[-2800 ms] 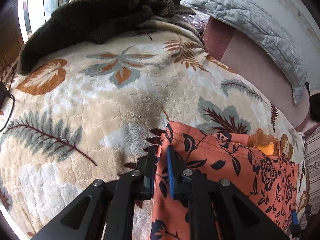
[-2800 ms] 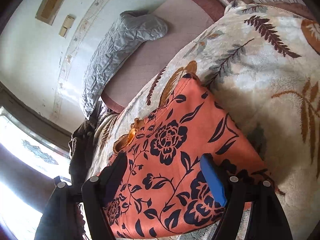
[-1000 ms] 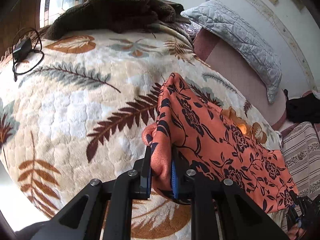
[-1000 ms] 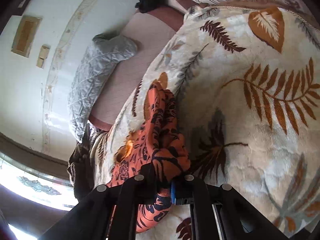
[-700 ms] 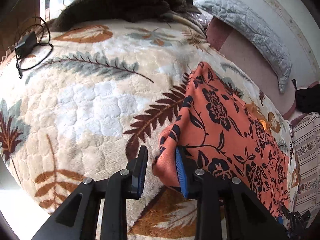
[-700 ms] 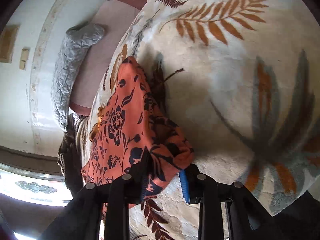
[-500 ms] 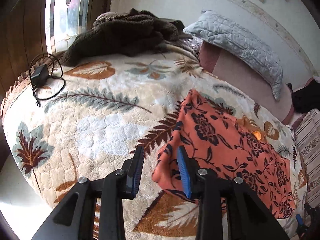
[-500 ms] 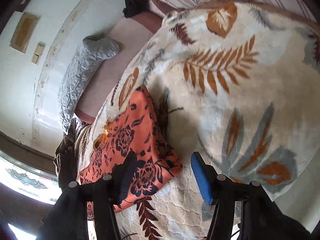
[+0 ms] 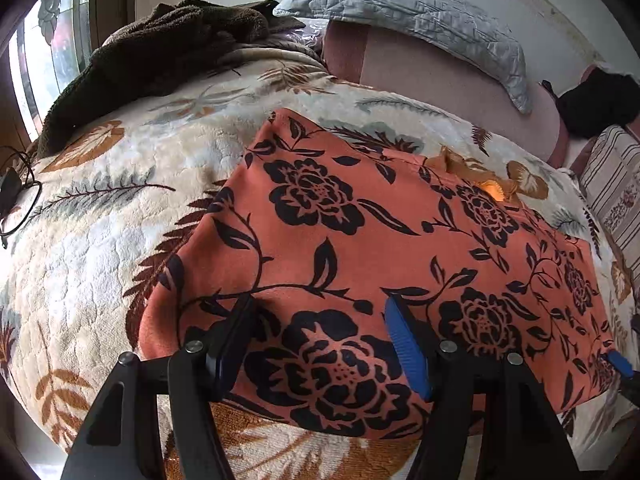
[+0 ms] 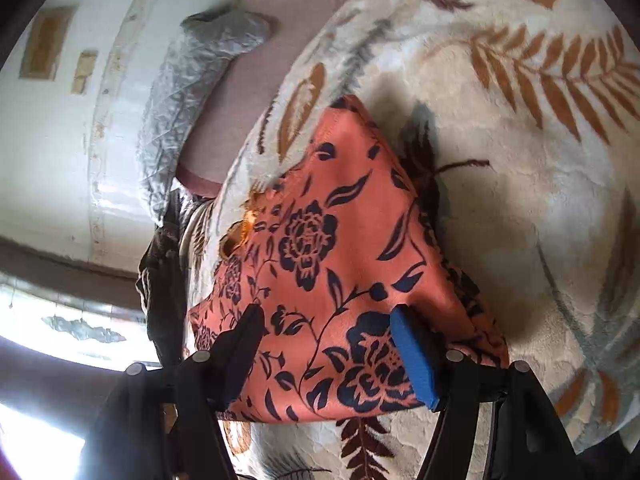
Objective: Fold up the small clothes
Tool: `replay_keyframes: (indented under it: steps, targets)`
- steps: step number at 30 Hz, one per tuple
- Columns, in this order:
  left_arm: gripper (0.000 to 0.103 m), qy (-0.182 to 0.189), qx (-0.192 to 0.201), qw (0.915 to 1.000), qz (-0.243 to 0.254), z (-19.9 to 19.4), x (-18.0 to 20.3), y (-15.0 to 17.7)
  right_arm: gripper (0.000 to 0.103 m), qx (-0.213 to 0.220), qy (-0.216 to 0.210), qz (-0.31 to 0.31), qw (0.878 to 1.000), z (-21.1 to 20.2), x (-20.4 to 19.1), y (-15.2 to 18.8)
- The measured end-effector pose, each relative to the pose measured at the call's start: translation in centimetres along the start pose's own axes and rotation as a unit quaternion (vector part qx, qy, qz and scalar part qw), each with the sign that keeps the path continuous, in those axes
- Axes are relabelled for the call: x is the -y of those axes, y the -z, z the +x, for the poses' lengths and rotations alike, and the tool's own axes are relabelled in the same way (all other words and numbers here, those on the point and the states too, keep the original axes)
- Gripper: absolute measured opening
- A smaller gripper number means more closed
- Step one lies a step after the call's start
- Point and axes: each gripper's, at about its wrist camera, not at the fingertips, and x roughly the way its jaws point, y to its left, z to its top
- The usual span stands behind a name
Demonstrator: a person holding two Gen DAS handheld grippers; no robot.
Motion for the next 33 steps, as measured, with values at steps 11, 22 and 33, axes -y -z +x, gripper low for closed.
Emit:
replay_keyframes:
  steps: [11,22,33]
  targets:
    - [0.069,0.01,0.009,0.9999,0.011,-1.0,0.7,0.2,0.078,-0.046,0.012,-0.012,0.999,1.4,0.1,0.7]
    - [0.069,0.049,0.014,0.9981,0.036,-0.5,3.5,0.1,0.078,-0.064,-0.031,-0.038,0.997,5.4,-3.3,-8.5]
    - [0.069,0.06,0.003,0.9974,0.041,0.3,4.1,-0.1,0.078,-0.006,-0.01,0.032,0.999,8.8,0.0,-15.5]
